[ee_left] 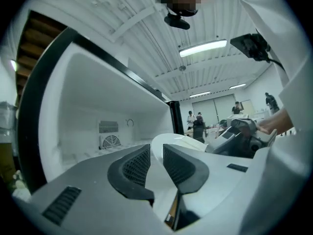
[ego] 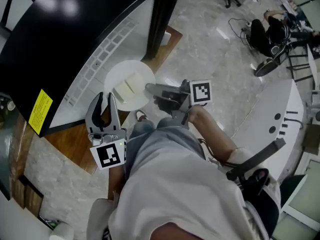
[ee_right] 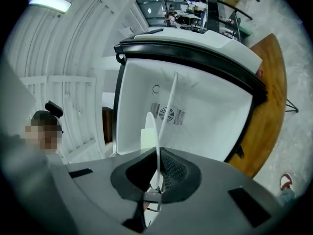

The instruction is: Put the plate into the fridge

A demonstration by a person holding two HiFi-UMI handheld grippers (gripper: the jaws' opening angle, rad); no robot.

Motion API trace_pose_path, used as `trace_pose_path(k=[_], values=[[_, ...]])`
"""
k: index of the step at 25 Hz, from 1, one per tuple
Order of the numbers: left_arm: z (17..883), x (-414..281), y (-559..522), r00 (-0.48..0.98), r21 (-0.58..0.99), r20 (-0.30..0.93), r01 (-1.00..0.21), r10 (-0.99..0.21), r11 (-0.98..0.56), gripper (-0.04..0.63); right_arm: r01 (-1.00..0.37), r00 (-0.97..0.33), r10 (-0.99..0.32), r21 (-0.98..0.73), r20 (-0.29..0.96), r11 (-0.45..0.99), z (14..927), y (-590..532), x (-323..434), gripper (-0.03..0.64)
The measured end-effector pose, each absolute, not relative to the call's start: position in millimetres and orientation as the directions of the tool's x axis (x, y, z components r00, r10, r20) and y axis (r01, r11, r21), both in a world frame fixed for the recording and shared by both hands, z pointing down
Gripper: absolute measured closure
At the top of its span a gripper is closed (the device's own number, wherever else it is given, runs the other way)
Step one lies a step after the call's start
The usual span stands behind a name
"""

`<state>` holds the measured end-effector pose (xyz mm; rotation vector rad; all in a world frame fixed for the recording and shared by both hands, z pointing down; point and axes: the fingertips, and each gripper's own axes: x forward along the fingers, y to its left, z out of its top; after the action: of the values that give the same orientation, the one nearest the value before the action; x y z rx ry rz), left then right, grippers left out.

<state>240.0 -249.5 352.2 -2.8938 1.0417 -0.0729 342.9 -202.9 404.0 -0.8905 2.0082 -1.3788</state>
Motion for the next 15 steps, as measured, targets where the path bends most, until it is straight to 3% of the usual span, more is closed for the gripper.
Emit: trace_pose_path(k=[7, 10, 13, 15], values=[[335, 209, -285, 0.607, -0.066, -0.017, -0.793, -0.794, -0.605, 0.511, -0.222, -0.691, -0.721, -0.936, -0.046, 0.272, 379, -282, 343, 0.594], [341, 212, -278, 0.603, -0.119, -0.004, -0.792, -0.798, -0.598, 0.511, -0.164, -0.691, -0.721, -0.961, -0.049, 0.223, 378, -312, 337, 0.594], [354, 227, -271, 0.621, -0.312, 0.070, -0.729, -0.781, -0.608, 0.512, -0.123, -0.694, -0.719, -0.978, -0.037, 0.169, 379, -335, 323, 0.594], [355, 240, -273, 0.622, -0.347, 0.064, -0.719, -0.780, -0.602, 0.512, -0.110, -0.699, -0.715, -0.985, -0.018, 0.133, 379, -344, 312, 0.592]])
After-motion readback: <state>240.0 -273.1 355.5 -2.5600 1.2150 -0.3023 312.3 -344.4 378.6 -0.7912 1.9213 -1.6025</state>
